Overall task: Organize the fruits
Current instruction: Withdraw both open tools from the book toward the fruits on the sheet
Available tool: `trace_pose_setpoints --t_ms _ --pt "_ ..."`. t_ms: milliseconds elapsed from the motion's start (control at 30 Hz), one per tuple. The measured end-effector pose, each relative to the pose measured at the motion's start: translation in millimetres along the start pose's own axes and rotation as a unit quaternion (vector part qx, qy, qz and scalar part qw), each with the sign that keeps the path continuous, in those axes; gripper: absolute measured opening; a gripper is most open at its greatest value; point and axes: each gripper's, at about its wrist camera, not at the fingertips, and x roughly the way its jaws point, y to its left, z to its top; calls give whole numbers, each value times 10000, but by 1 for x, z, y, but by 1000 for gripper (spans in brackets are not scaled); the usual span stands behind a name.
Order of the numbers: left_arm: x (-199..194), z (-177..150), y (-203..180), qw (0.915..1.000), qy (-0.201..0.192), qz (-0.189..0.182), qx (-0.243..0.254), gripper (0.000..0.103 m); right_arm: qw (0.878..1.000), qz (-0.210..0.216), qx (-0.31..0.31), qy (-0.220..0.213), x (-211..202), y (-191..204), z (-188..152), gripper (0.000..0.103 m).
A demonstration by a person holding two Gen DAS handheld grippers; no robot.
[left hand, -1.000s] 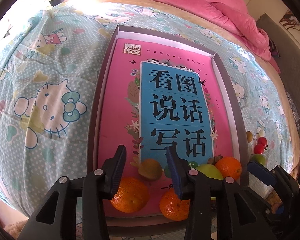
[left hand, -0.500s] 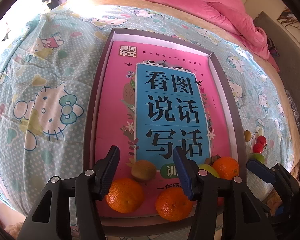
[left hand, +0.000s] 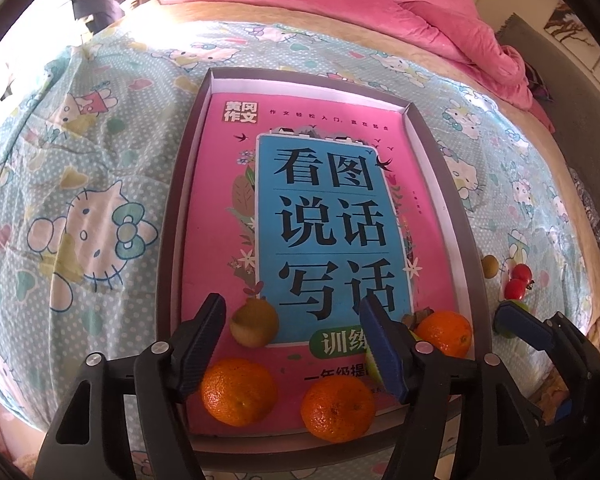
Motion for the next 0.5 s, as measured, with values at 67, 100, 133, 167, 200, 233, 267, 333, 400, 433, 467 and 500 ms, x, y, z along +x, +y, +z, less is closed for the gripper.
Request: trace_pose_setpoints --t_ms 67,100,133,167,200,233,267,333,400,433,467,500 --pt "-2 0 -3 10000 -34 -6 66 73 10000 -16 17 -15 -1 -1 0 65" --pt "-2 0 -4 9999 -44 -11 93 74 10000 -21 22 -20 -1 -1 0 65" --pt "-2 0 -6 9999 -43 -38 116 74 10000 -33 27 -22 -1 -2 0 65" --pt "-2 -1 -6 9999 -28 -85 116 74 10000 -41 34 -23 -2 -2 0 65" --pt "-1 -1 -7 9998 -5 -147 102 74 10000 -41 36 -24 -2 -2 0 65" --pt "-1 -2 -7 9997 11 -222 75 74 10000 -49 39 -28 -3 -2 0 65" --pt "-1 -2 -8 9996 24 -271 64 74 10000 -54 39 -36 -4 -2 0 65" --pt "-1 -3 -9 9995 33 -310 68 74 10000 -54 21 -51 -6 -3 -1 66" --pt "-2 -3 -10 9995 6 -296 76 74 9999 -78 23 -69 -9 -5 -2 70" --pt "-3 -4 -11 9995 -7 -297 74 74 9999 -69 38 -77 -10 -6 -2 71" --pt "-4 -4 -11 9995 -26 -302 65 74 9999 -66 63 -90 -11 -7 -2 72" --pt "-5 -4 -12 9995 -40 -315 70 74 9999 -76 81 -105 -13 -8 -2 72"
